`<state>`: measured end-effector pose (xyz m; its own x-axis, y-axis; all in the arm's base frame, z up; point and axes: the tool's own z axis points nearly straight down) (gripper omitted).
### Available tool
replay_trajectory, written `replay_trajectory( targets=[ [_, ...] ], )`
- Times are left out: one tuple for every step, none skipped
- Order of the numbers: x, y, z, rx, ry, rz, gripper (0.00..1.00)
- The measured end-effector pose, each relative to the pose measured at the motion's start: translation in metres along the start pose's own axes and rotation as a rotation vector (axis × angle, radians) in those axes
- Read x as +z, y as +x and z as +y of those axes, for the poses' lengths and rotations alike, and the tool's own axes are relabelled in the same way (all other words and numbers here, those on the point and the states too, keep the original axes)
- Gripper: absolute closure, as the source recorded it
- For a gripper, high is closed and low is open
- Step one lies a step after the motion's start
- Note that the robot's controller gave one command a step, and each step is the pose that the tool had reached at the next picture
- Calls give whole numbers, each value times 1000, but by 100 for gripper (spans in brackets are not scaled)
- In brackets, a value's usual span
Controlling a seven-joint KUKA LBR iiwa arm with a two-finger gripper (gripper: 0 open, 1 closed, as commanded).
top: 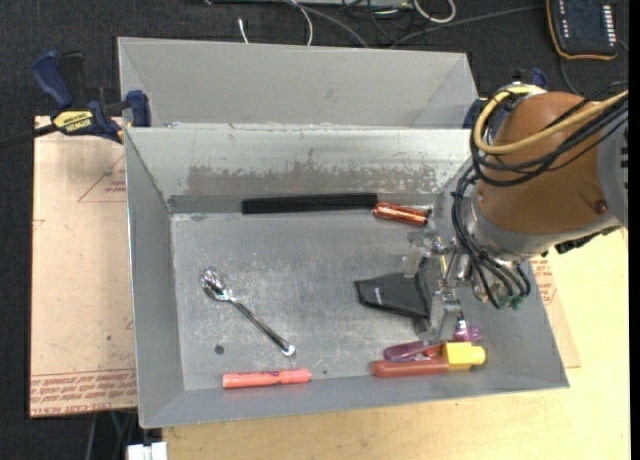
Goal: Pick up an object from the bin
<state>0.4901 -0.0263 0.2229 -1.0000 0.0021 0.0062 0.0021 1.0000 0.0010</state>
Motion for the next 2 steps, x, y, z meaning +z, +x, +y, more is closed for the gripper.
replay_trajectory(
  targets=[
    [-3,-1,0,-2,0,-7,0],
    [132,-21,-37,158,-1,-11,0]
  ],
)
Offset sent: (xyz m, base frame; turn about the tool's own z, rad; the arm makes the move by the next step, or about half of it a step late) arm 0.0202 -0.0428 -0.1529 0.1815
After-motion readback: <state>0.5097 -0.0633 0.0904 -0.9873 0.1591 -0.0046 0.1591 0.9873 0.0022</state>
